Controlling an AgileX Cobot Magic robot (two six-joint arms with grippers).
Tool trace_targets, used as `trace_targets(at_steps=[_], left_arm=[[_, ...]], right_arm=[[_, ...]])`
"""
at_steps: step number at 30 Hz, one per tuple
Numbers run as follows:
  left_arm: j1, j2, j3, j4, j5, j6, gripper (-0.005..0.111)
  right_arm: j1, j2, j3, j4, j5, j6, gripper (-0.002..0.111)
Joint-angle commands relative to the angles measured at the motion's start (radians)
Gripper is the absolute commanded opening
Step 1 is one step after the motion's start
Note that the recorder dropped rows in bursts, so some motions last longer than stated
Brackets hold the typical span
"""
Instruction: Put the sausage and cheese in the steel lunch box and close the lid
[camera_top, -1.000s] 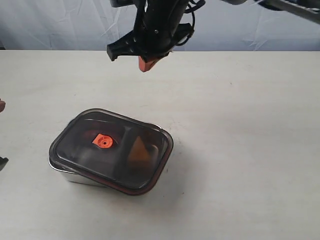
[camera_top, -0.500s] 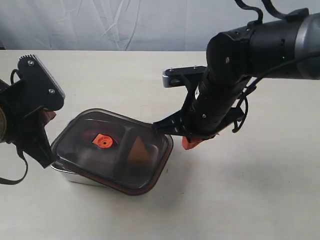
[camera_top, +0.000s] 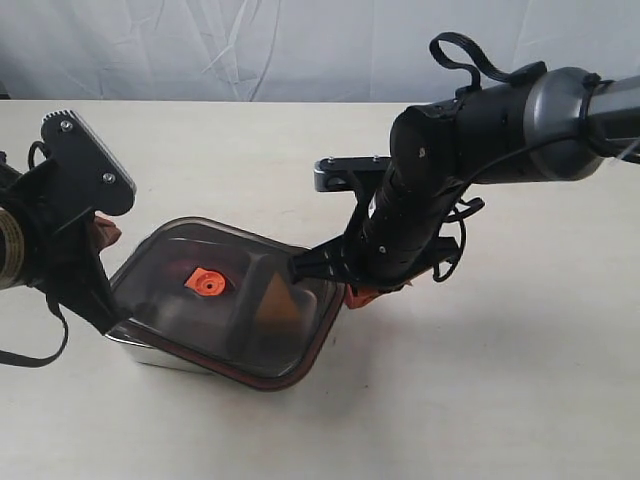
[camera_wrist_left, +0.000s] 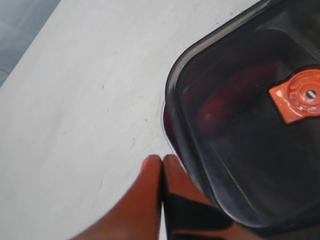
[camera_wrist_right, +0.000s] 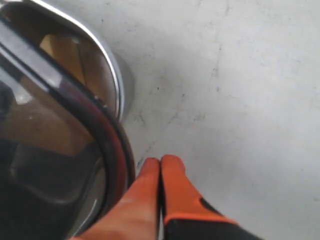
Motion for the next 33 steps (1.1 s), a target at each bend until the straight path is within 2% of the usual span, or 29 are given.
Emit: trace_targets(at_steps=[1, 7, 17, 33], left_arm=[[-0.006, 0.001, -0.006, -0.037, -0.01, -0.011, 0.0], [-0.006, 0.001, -0.006, -0.059, -0.014, -0.011, 0.0], [-0.006, 0.001, -0.006, -0.059, -0.014, -0.011, 0.0], [-0.006, 0.001, -0.006, -0.067, -0.014, -0.011, 0.0]], right_arm=[[-0.003, 0.0, 0.002, -0.001, -0.03, -0.021, -0.001], [-0.003, 0.0, 0.0, -0.009, -0.074, -0.041, -0.001], [-0.003, 0.0, -0.08, -0.037, -0.044, -0.044, -0.001], [-0.003, 0.043, -0.087, -0.064, -0.048, -0.06, -0.001]])
